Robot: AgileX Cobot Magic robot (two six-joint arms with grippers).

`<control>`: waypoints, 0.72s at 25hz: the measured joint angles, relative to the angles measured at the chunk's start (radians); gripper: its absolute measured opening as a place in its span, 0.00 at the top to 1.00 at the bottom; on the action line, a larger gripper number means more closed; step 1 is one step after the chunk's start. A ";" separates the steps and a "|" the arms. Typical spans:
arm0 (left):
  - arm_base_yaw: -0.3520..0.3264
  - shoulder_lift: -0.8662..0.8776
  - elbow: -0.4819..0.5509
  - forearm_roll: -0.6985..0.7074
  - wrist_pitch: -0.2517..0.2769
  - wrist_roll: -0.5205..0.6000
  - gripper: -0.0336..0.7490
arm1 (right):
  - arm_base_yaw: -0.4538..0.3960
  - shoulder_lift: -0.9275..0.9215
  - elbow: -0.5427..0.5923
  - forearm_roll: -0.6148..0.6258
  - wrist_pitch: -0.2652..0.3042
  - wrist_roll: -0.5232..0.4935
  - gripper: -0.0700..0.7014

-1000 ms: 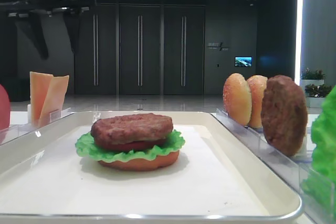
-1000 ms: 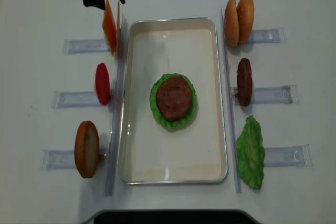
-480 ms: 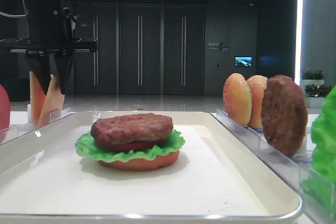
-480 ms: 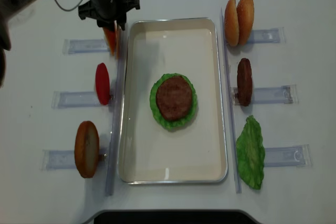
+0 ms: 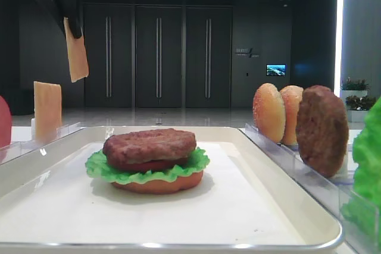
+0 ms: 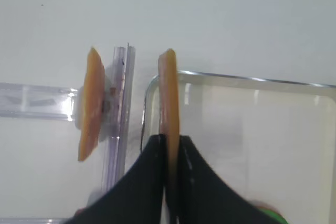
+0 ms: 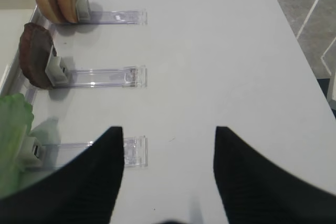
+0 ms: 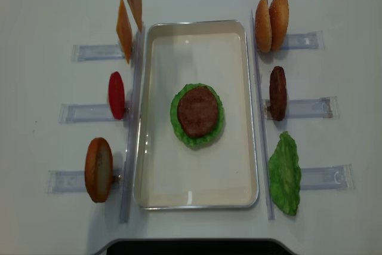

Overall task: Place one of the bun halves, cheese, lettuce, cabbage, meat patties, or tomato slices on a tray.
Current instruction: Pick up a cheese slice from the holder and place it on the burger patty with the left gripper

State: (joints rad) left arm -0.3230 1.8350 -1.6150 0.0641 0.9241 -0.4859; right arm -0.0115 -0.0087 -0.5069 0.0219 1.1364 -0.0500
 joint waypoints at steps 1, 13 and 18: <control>0.000 -0.020 0.031 -0.019 0.000 0.001 0.92 | 0.000 0.000 0.000 0.000 0.000 0.000 0.43; -0.117 -0.385 0.669 -0.207 -0.266 0.048 0.92 | 0.000 0.000 0.000 0.000 0.000 -0.001 0.43; -0.148 -0.401 0.770 -0.247 -0.326 0.066 0.92 | 0.000 0.000 0.000 0.000 0.000 -0.001 0.43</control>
State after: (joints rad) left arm -0.4708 1.4340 -0.8454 -0.1828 0.5985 -0.4197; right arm -0.0115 -0.0087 -0.5069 0.0219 1.1364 -0.0508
